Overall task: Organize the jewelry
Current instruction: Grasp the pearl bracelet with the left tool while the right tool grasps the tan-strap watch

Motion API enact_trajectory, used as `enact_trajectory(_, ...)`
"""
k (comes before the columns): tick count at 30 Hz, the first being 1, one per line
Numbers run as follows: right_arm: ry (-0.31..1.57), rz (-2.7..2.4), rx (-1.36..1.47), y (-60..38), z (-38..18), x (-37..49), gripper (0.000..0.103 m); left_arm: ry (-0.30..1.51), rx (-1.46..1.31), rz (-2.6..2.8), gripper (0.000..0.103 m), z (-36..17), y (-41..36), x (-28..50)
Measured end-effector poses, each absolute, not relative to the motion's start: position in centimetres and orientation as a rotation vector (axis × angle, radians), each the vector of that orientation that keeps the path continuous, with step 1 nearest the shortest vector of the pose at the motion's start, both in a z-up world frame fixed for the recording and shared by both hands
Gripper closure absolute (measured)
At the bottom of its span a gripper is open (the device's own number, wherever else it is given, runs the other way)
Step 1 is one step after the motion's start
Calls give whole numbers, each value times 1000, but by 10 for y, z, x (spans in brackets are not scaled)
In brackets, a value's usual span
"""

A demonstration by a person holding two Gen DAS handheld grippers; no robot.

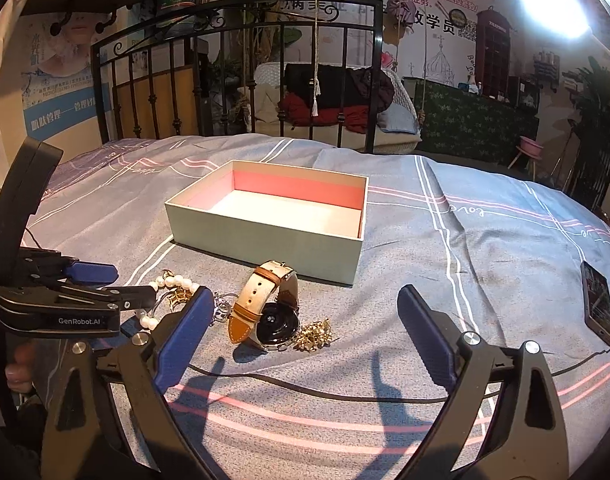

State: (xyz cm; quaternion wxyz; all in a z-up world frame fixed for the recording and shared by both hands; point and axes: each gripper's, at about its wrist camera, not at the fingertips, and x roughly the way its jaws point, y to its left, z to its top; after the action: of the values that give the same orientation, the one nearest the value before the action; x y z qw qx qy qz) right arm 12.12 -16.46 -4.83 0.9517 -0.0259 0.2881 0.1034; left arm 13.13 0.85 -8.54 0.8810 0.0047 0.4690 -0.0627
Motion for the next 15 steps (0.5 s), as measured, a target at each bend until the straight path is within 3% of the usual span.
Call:
enact_trajectory(3, 604, 227, -53, -160, -51, 125, 20, 985, 15, -149, 55, -86, 6, 134)
enact_trajectory(7, 618, 257, -67, -150, -53, 131, 34, 988, 16, -196, 91, -85, -1, 137)
enact_trajectory(8, 622, 265, -74, -146, -54, 133, 35, 986, 20, -203, 91, -86, -3, 138)
enact_trajectory(13, 678, 275, -109, -134, -60, 143, 69, 981, -17, -246, 94, -82, -6, 140)
enact_trajectory(15, 691, 283, -100, -135, -62, 144, 77, 980, -43, -255, 94, -79, -4, 140)
